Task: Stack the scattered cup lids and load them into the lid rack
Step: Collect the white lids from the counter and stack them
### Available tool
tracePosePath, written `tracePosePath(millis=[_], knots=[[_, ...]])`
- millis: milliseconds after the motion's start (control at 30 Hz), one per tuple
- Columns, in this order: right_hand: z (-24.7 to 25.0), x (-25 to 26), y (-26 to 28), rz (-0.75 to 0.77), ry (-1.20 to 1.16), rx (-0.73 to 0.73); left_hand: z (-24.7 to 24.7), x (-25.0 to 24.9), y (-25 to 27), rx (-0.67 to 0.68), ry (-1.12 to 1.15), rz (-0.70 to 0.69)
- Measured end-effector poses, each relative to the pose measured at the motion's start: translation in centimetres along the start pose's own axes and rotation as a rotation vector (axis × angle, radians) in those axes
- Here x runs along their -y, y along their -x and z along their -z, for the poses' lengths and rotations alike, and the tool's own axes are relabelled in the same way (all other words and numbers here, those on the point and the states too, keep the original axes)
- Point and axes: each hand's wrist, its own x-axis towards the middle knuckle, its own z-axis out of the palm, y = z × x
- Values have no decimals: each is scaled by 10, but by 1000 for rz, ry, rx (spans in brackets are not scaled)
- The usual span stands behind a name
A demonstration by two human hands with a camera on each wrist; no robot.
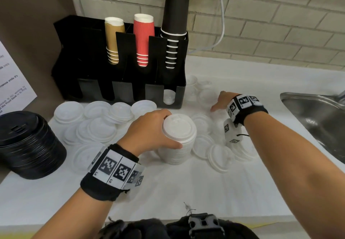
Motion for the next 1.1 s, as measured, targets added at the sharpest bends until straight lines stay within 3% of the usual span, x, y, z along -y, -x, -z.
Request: tracePosePath(millis=[200,333,467,600,733,867,1000,1100], knots=[[-13,-5,-13,-1,-17,80,1,1,-1,9,-13,5],[-11,-2,-10,9,-65,-17,0,2,-1,9,-8,4],[-19,-3,-3,36,1,71,-1,2,-1,9,-1,4],[-22,0,-1,96,46,31,-1,2,-1,3,5,3],[6,10,11,103,-125,-73,-2,4,-1,3,19,7],[29,16,42,189,-469,-22,-3,5,-2,4,-3,-4],[28,26,86,450,-892,1,-4,5,-2,10,-17,-4],[24,29,117,613,-916,85,-5,6,0,-1,-7,-12]])
